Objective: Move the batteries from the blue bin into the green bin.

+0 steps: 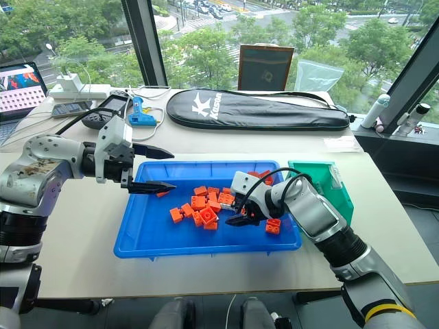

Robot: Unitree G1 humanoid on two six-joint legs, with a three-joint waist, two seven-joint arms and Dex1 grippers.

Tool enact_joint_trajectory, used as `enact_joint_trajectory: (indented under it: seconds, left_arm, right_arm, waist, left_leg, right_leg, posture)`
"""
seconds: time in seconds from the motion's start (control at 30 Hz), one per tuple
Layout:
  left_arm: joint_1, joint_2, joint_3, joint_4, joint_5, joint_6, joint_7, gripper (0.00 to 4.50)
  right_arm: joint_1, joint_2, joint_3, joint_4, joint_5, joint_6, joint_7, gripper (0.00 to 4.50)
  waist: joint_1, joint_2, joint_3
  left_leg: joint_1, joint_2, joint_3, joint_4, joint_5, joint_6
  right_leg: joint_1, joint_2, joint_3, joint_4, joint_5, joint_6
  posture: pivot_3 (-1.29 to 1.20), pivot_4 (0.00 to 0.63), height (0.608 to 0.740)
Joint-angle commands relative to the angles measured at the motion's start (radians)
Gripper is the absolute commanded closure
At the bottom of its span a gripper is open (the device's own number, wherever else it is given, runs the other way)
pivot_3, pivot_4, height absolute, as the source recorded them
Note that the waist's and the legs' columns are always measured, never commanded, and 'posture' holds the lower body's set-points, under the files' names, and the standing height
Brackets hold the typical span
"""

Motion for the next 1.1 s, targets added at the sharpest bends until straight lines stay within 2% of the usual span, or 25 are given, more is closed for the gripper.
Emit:
enact_joint_trajectory:
  seconds: [0.03, 0.53, 0.7, 0.8, 0.93, 1.1]
  left_arm:
    - [-0.005, 0.015, 0.007, -0.024, 0.003, -0.02, -0.003, 0.0]
    - [-0.009, 0.02, 0.01, -0.019, 0.015, -0.024, -0.004, 0.0]
    - [-0.01, 0.02, 0.01, -0.018, 0.016, -0.023, -0.004, 0.0]
    - [-0.012, 0.016, 0.01, -0.016, 0.014, -0.021, -0.006, 0.0]
    - [-0.019, 0.008, 0.012, -0.014, 0.0, -0.01, -0.014, 0.0]
    - [-0.028, 0.013, 0.012, -0.035, -0.074, 0.087, -0.062, 0.0]
  right_arm:
    - [-0.012, 0.004, -0.01, 0.007, -0.011, -0.019, 0.005, 1.73]
    - [-0.006, 0.062, 0.022, 0.095, -0.071, -0.061, -0.013, 1.73]
    - [0.011, 0.054, 0.017, 0.074, -0.072, -0.061, 0.003, 3.05]
    - [0.001, 0.03, -0.009, 0.043, -0.067, -0.051, 0.017, 4.19]
    - [-0.028, -0.007, -0.062, -0.011, -0.041, -0.01, 0.032, 4.25]
    - [-0.065, -0.124, -0.193, -0.042, 0.002, 0.059, 0.049, 4.25]
  waist:
    - [0.0, 0.0, 0.0]
    - [-0.001, 0.0, 0.0]
    - [-0.001, 0.0, 0.0]
    - [0.0, 0.0, 0.0]
    - [0.0, 0.0, 0.0]
    - [0.001, 0.0, 0.0]
  left_leg:
    - [0.0, 0.0, 0.0, 0.0, 0.0, 0.0]
    - [0.0, 0.0, 0.0, 0.0, 0.0, 0.0]
    - [0.0, 0.0, 0.0, 0.0, 0.0, 0.0]
    - [0.0, 0.0, 0.0, 0.0, 0.0, 0.0]
    - [0.0, 0.0, 0.0, 0.0, 0.0, 0.0]
    - [0.0, 0.0, 0.0, 0.0, 0.0, 0.0]
  right_leg:
    - [0.0, 0.0, 0.0, 0.0, 0.0, 0.0]
    - [0.0, 0.0, 0.0, 0.0, 0.0, 0.0]
    - [0.0, 0.0, 0.0, 0.0, 0.0, 0.0]
    - [0.0, 0.0, 0.0, 0.0, 0.0, 0.0]
    - [0.0, 0.0, 0.0, 0.0, 0.0, 0.0]
    - [0.0, 0.0, 0.0, 0.0, 0.0, 0.0]
  posture:
    - [0.0, 0.15, 0.734]
    - [0.0, 0.15, 0.734]
    - [0.0, 0.15, 0.734]
    - [0.0, 0.15, 0.734]
    - [0.0, 0.15, 0.734]
    - [0.0, 0.15, 0.734]
